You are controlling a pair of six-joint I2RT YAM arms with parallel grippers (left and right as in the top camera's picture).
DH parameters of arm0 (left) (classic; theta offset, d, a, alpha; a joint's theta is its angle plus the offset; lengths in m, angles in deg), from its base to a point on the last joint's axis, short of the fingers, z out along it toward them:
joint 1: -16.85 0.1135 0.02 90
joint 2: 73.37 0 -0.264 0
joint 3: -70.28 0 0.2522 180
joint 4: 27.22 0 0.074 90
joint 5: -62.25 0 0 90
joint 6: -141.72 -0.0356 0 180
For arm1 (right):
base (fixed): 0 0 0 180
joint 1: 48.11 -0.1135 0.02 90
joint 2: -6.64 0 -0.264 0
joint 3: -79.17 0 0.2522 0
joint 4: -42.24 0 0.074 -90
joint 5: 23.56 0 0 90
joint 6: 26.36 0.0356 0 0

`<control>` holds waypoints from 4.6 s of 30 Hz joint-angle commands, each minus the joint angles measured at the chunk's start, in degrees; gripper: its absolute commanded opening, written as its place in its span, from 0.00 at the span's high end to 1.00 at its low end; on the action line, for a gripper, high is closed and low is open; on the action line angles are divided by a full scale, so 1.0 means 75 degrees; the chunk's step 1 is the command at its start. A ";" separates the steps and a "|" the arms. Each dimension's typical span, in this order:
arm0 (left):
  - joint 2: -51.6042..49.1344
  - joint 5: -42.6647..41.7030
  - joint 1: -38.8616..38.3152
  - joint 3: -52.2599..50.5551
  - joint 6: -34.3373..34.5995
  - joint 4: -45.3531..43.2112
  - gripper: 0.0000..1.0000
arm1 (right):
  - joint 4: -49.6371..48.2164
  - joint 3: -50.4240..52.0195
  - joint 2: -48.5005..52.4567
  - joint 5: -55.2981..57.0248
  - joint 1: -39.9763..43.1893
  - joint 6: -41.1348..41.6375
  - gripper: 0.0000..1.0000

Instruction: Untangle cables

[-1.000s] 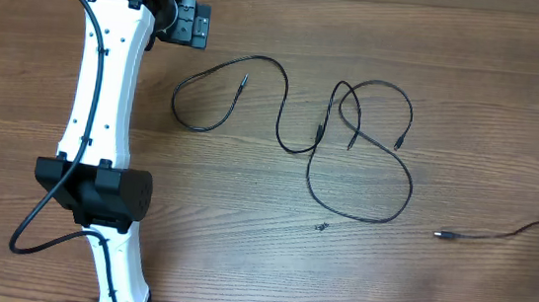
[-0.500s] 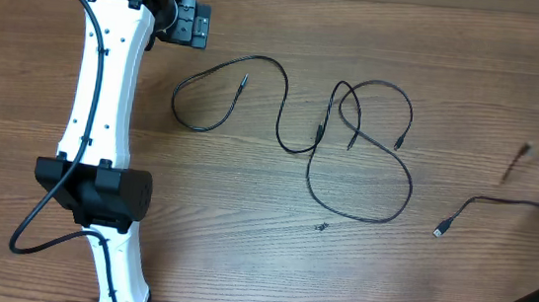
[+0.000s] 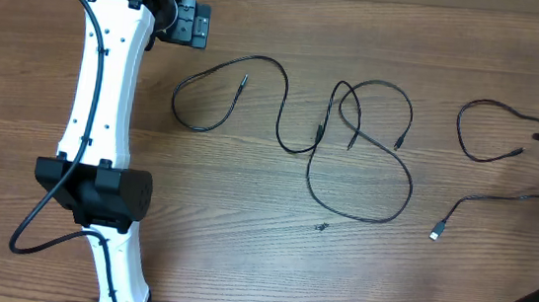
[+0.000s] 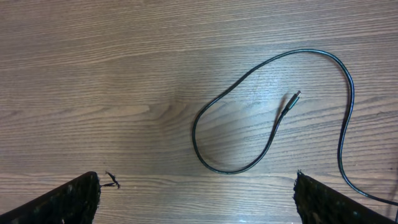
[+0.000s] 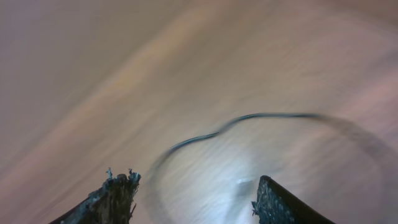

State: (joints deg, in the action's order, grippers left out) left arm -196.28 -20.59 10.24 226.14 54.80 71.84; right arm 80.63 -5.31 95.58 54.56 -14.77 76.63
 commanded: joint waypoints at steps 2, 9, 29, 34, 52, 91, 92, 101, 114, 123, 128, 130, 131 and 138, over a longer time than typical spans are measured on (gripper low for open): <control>0.0160 0.0096 0.0029 0.0023 0.0105 -0.0029 0.00 | 0.0122 -0.0210 -0.0055 -0.2751 -0.0609 -0.0236 0.37; 0.0160 0.0096 0.0029 0.0023 0.0108 -0.0029 0.00 | 0.0705 -0.0210 -0.0038 -0.2704 -0.2681 -0.0542 0.18; 0.0160 0.0099 0.0015 0.0023 0.0105 -0.0029 0.00 | 0.0743 0.1512 -0.0009 -0.1536 -0.6610 0.0927 0.09; 0.0160 0.0099 0.0026 0.0023 0.0108 -0.0029 0.00 | -0.0466 0.1955 0.0227 -0.1428 -0.7044 0.1107 0.11; 0.0160 0.0096 0.0026 0.0023 0.0105 -0.0029 0.00 | -0.2031 0.2011 0.1818 -0.0982 -0.7315 0.1466 0.91; 0.0160 0.0099 0.0026 0.0023 0.0108 -0.0029 0.01 | -0.1754 -0.4529 0.0411 -0.2576 -0.4433 0.2442 0.96; 0.0160 0.0096 0.0026 0.0023 0.0108 -0.0029 0.00 | -0.1824 -0.4529 0.0411 -0.2766 -0.4546 0.2442 0.96; 0.0160 0.0096 0.0026 0.0023 0.0108 -0.0029 0.00 | -0.2075 -0.4529 0.0411 -0.3290 -0.6385 0.2110 0.96; 0.0160 0.0099 0.0026 0.0023 0.0108 -0.0029 0.00 | -0.0038 -0.4532 0.0405 0.1711 -0.7391 -0.1361 0.96; 0.0160 0.0096 0.0026 0.0023 0.0108 -0.0032 0.00 | -0.1072 -0.4823 0.0163 0.2381 -0.7271 -0.1993 0.96; 0.0160 0.0096 0.0026 0.0023 0.0108 -0.0029 0.00 | -0.1276 -0.4829 0.0105 0.2375 -0.7274 -0.1938 0.96; 0.0160 0.0099 0.0026 0.0023 0.0108 -0.0029 0.01 | -0.1276 -0.4829 0.0105 0.2375 -0.7291 -0.1926 0.96; 0.0160 0.0099 0.0026 0.0023 0.0108 -0.0029 0.00 | -0.1282 -0.4829 0.0105 0.2375 -0.7309 -0.1909 0.96; 0.0160 0.0096 0.0029 0.0023 0.0105 -0.0029 0.01 | -0.2020 -0.4838 -0.0134 0.2387 -0.7289 -0.1912 0.96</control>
State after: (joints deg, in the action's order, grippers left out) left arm -196.28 -20.59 10.24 226.14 54.80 71.84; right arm 68.06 -39.61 97.99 71.60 -69.26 62.53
